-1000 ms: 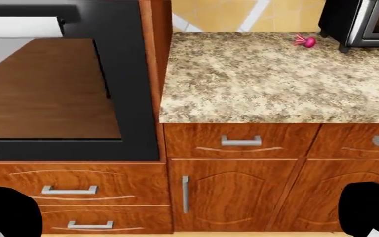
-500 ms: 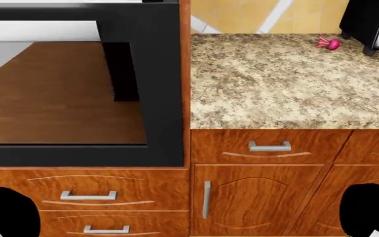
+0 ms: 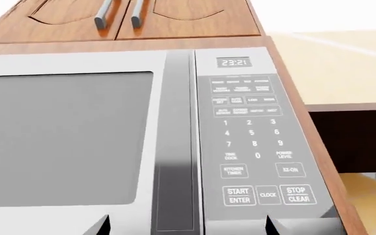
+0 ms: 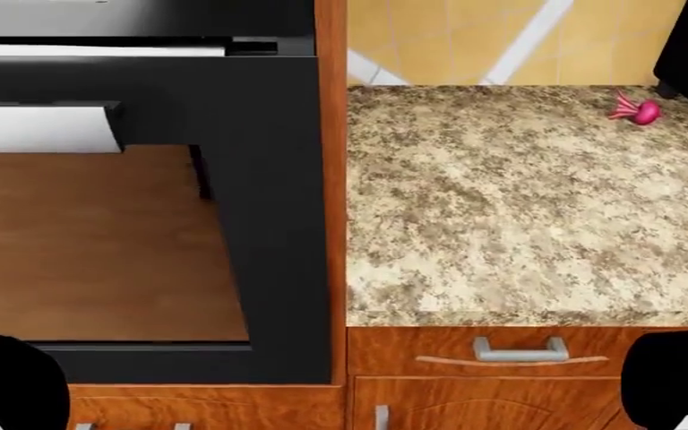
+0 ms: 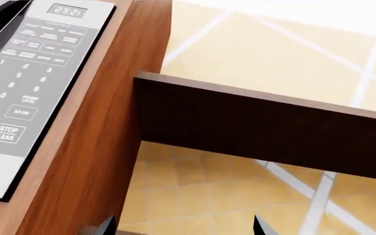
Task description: Open the microwave door
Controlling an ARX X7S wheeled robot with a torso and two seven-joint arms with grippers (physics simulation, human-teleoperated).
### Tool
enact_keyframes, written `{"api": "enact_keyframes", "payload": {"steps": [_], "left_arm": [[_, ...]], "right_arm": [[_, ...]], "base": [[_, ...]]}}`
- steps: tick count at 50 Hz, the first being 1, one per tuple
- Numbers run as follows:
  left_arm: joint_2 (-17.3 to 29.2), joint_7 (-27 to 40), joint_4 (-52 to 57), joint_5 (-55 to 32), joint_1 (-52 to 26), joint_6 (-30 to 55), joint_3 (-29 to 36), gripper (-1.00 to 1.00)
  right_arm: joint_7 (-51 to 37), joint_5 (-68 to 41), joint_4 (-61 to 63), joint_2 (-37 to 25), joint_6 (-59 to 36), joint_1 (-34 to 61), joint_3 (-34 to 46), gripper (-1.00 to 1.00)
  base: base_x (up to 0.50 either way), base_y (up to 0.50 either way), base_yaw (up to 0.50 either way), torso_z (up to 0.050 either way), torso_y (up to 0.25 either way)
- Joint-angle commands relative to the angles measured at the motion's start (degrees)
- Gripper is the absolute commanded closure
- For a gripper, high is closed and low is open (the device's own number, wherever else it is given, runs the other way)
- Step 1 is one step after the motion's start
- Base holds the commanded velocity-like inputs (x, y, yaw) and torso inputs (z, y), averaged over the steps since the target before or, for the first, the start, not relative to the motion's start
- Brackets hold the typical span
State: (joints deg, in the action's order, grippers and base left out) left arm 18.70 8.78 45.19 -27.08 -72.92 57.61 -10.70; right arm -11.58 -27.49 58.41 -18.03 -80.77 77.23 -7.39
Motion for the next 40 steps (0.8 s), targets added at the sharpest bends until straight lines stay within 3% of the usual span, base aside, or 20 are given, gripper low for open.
{"api": "enact_keyframes", "payload": {"steps": [1,6,11,18,23,27,40], "left_arm": [[0.23,0.76,-0.68,-0.47,-1.9,1.32,0.32,-1.0],[1.04,1.95,-5.95,-1.01,-10.6,7.17,1.97,-1.0],[1.06,2.35,-18.27,-0.37,-22.82,12.2,5.16,-1.0],[0.88,-0.7,-35.62,2.42,-36.01,9.67,12.69,-1.0],[0.39,-3.28,-44.79,4.44,-41.77,6.22,17.6,-1.0],[-1.53,-7.21,-61.78,8.91,-49.7,-4.2,23.5,-1.0],[-4.85,-10.54,-86.95,14.35,-57.48,-20.29,28.18,-1.0]], "right_arm": [[-1.04,-1.75,0.32,-0.34,-0.6,0.01,-0.95,-1.0],[-1.55,-2.92,0.56,-0.45,-1.58,0.6,-1.52,-1.0],[-2.19,-4.57,0.9,-0.21,-2.46,1.32,-2.54,-1.0],[-3.49,-7.08,0.82,-0.23,-3.43,2.6,-3.32,-1.0],[-4.44,-8.6,0.77,-0.24,-3.73,3.03,-3.58,-1.0],[-5.41,-10.58,0.99,-0.34,-4.78,4.01,-4.31,-1.0],[-7.81,-13.51,-0.29,-1.24,-4.34,5.11,-3.49,-1.0]], "base": [[0.0,0.0,0.0,0.0,0.0],[0.0,0.0,0.0,0.0,0.003],[0.0,0.0,0.0,0.0,0.0],[0.0,0.0,0.0,0.0,0.0],[0.0,0.0,0.0,0.0,0.0],[0.0,0.0,0.0,0.0,0.0],[0.0,0.0,0.0,0.0,0.0]]}}
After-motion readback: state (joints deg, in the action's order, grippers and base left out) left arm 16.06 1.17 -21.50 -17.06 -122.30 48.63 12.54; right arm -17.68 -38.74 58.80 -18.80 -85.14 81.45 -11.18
